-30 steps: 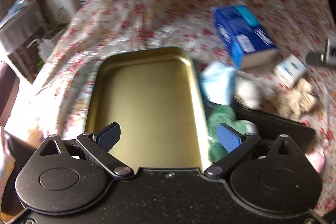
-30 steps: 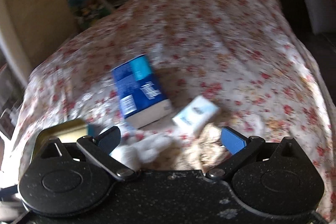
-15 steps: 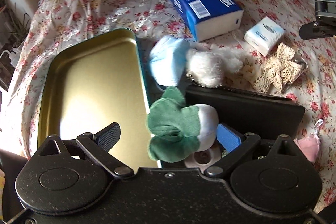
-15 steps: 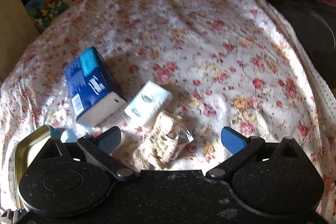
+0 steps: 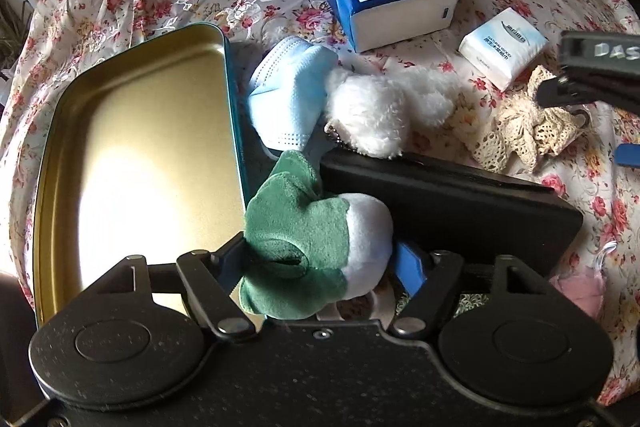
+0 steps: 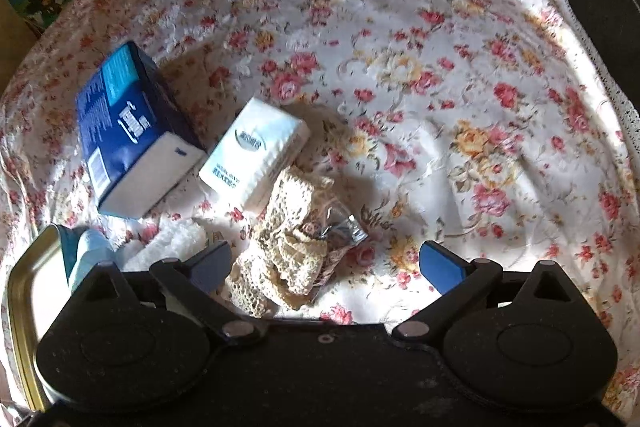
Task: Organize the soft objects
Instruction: 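Lift the green plush toward the tray while the right gripper grasps the lace doily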
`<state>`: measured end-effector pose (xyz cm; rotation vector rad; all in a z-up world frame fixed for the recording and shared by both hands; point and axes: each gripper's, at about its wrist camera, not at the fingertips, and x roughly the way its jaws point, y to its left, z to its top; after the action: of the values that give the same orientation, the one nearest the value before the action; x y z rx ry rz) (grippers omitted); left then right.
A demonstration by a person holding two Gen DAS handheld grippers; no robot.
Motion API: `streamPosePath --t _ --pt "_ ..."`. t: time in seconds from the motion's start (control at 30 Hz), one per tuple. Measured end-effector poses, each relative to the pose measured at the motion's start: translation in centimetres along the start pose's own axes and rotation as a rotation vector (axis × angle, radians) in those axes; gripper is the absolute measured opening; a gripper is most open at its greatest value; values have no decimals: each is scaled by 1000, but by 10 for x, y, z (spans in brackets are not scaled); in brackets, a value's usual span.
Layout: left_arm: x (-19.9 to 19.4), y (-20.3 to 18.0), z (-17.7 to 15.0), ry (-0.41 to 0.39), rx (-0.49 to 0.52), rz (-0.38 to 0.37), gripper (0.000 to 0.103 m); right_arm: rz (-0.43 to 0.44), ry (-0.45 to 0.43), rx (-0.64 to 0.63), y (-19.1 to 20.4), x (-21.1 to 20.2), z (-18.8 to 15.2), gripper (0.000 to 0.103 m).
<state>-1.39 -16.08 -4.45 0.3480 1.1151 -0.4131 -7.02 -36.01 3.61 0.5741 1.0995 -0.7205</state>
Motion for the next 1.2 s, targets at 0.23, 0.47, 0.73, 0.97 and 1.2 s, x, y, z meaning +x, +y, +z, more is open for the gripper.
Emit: streamPosePath --t 0.23,0.47,0.73,0.97,1.2 --pt "-7 2 -1 6 6 -58 66 -2 28 2 12 20 2 84" --pt "-20 -2 -4 -20 32 -101 66 -7 24 12 17 30 5 77" --pt "-33 5 -5 -49 27 -122 66 24 -3 11 17 27 7 57" --pt "-48 21 -6 -80 -3 -133 66 58 -145 55 0 -11 9 57" --pt "-66 40 -10 -117 -27 -138 66 118 -255 85 -8 -39 6 57"
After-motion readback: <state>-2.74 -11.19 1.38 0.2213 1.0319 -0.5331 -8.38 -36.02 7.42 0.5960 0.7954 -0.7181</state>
